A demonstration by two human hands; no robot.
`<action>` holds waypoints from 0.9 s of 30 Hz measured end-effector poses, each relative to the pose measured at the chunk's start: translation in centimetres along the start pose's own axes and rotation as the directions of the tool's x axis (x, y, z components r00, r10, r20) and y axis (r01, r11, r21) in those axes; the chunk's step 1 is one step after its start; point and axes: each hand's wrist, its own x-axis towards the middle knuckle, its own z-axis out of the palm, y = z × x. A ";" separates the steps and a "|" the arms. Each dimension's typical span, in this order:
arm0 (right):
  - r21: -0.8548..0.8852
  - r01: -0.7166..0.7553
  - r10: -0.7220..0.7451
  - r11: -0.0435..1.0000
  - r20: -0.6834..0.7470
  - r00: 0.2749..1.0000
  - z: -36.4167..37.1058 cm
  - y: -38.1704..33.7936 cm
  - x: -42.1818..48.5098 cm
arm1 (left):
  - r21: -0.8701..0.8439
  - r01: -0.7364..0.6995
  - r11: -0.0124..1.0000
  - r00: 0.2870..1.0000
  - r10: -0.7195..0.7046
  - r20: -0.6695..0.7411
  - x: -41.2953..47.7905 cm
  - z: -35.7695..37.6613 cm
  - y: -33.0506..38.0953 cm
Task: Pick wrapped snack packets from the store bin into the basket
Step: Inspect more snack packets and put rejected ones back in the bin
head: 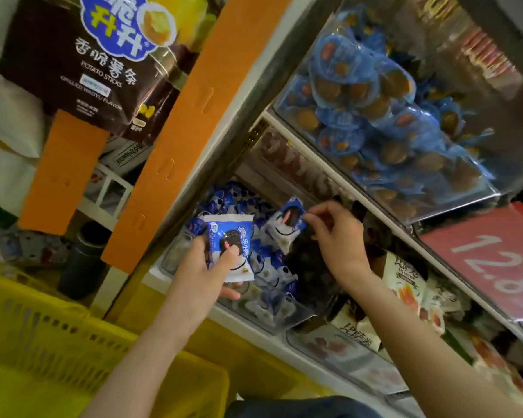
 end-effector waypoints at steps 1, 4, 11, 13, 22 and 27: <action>0.156 -0.035 0.031 0.987 0.033 0.999 -0.3 -0.8 -0.7 | -0.005 0.027 1.000 0.999 -0.027 -0.023 -0.2 0.1 0.1; 0.451 -0.100 -0.006 0.887 0.228 0.974 -0.5 -2.9 -2.9 | -0.144 0.127 0.981 0.992 -0.128 0.006 -0.9 0.2 0.6; 0.602 -0.120 -0.131 0.790 0.356 0.925 1.2 -4.3 -5.2 | -0.051 0.119 0.992 0.988 -0.113 0.103 -2.9 -0.3 1.2; 0.555 -0.108 -0.050 0.825 0.261 0.964 1.7 -3.0 -3.6 | -0.047 0.105 0.993 0.993 -0.103 0.049 -2.5 -0.8 1.4; -0.382 -0.338 0.466 0.860 0.320 0.825 7.9 6.6 4.2 | -0.047 0.074 0.996 0.996 -0.072 0.049 -0.8 -1.6 2.1; -0.465 -0.298 0.498 0.834 0.401 0.769 9.8 8.1 6.0 | -0.062 0.090 0.994 0.992 -0.084 0.094 0.0 -1.9 2.0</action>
